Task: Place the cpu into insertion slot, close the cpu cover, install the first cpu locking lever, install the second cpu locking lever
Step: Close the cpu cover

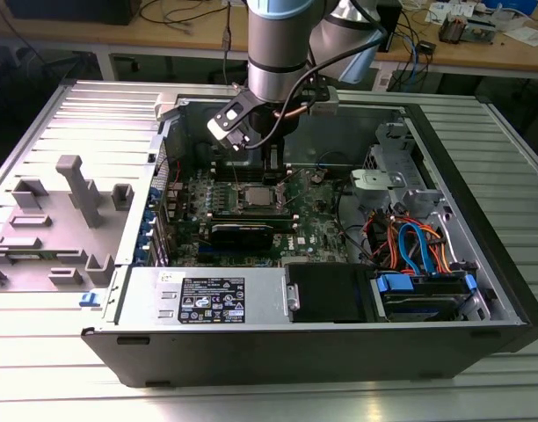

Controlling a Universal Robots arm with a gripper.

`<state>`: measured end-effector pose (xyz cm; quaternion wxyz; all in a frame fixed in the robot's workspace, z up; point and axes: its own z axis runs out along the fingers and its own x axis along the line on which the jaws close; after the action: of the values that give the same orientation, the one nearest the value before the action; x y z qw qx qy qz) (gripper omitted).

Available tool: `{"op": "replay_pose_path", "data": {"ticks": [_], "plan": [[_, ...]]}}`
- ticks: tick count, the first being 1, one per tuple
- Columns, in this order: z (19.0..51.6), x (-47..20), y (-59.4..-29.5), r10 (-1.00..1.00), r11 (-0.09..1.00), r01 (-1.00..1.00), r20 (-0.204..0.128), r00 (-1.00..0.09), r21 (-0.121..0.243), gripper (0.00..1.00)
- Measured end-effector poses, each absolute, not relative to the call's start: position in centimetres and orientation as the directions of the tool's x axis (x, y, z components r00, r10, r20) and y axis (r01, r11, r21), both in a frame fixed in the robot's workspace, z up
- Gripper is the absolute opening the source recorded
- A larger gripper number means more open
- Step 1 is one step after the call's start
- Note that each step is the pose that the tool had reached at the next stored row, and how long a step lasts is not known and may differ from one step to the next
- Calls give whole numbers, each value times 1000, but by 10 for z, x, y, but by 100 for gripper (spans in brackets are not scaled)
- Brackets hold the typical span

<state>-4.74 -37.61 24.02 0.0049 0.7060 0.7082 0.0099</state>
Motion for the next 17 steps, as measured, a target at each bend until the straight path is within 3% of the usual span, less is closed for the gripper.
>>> {"op": "replay_pose_path", "data": {"ticks": [17], "plan": [[253,-32,-376,1000,3,1000,7,-3,21,11]]}}
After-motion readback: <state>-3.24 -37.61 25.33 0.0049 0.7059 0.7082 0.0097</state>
